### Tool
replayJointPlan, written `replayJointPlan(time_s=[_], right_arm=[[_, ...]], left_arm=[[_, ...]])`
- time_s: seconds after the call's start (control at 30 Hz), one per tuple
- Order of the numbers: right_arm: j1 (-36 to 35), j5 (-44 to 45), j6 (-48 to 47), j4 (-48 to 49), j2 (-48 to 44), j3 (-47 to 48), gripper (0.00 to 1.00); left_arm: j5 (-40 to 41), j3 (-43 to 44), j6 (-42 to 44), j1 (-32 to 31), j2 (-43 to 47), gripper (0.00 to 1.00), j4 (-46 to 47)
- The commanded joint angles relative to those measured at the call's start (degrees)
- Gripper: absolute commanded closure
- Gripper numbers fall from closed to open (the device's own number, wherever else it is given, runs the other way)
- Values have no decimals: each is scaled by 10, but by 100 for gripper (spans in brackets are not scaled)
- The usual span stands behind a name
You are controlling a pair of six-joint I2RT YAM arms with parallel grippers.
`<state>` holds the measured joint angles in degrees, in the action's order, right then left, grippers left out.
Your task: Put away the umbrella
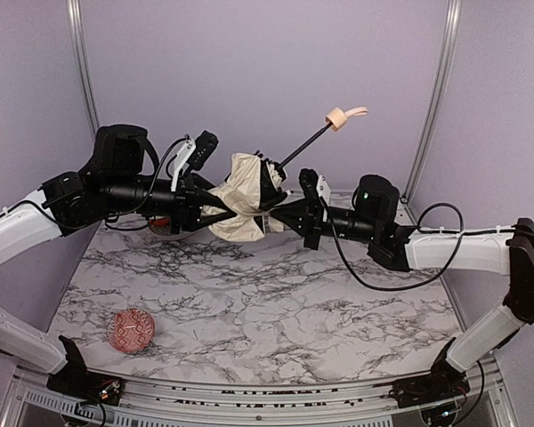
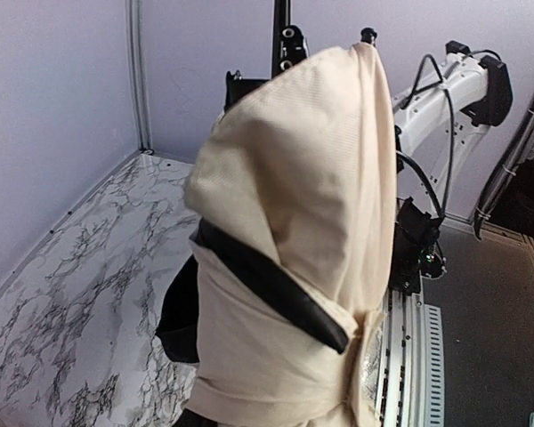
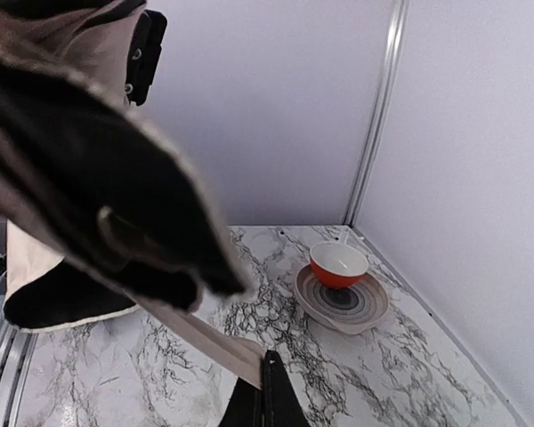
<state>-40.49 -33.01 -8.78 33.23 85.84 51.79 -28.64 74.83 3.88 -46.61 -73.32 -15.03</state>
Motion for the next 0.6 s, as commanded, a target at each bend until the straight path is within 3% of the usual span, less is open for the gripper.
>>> replayJointPlan(time_s=[0.0,0.17,0.3,0.43,0.57], right_arm=[[36,-12,-27,-74,44,46,100],[38,-54,-25,-68,65,85,100],[68,-95,-34,-61,37,99,100],[77,-116,-135,-141,-2,128,100],[77,-122,-159,-150,-34,132,100]], left_arm=[[-144,-29,39,-71,66,100,162],[-198,-22,62,-118,29,100,153],[-221,-16,109,-136,11,100,51],[-222,-59,131,-150,25,100,6],[-209,-77,127,-160,23,100,4]])
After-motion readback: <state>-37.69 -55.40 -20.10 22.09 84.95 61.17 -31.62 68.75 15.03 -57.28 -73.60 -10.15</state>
